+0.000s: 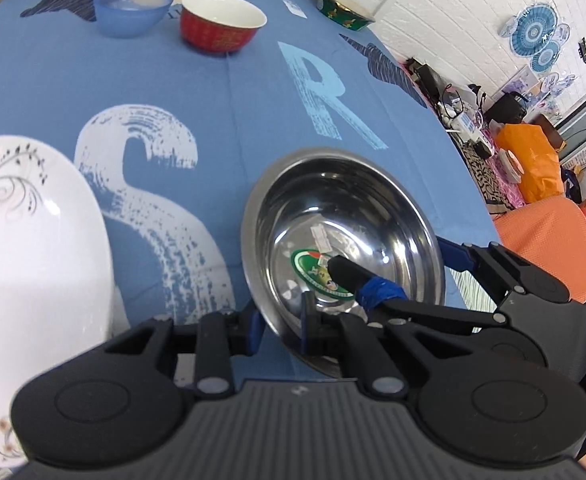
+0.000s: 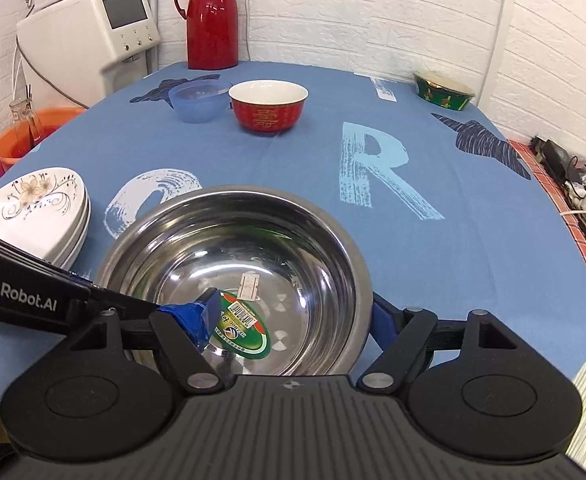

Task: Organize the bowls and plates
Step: 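Lift the steel bowl with both grippers and carry it toward the plate stack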

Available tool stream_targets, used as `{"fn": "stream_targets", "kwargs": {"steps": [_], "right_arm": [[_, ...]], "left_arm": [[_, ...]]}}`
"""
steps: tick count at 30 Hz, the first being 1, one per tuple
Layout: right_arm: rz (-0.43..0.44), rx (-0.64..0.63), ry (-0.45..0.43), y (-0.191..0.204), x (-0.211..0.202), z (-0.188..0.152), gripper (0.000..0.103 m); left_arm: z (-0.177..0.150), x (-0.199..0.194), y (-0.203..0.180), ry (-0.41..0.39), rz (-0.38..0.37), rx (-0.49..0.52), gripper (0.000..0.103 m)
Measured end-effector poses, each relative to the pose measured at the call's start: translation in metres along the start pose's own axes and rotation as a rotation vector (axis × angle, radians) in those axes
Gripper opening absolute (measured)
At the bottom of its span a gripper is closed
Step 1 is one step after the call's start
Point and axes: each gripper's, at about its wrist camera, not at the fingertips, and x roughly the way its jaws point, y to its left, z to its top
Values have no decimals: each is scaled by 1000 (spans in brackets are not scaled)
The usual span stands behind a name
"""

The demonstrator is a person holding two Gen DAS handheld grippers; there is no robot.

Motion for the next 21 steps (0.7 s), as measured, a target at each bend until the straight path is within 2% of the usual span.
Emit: {"fn": "stream_targets", "kwargs": {"steps": [5, 10, 15, 16, 17, 18, 19, 21], "right_arm": [[-22, 30, 19, 2, 7, -9, 64], [-42, -4, 23, 14, 16, -16, 64], [-29, 48, 5, 7, 19, -13, 64], [-17, 65, 10, 4, 20, -13, 64], [-5, 83, 15, 2, 21, -13, 63], [-2, 105, 17, 1, 20, -14, 65], [-15, 120, 12, -1, 19, -14, 64], [-8, 132, -4, -5, 13, -15, 63]], "left_arm": [[-1, 8, 5, 6, -5, -26, 0], [1, 13, 10, -29, 47, -24, 0], [9, 17, 14, -31, 30, -38, 2], [10, 18, 15, -26, 23, -40, 5], [12, 19, 16, -20, 19, -48, 30], [13, 20, 17, -16, 9, -60, 43], [13, 19, 17, -22, 7, -67, 50], [14, 15, 15, -42, -1, -65, 52]]}}
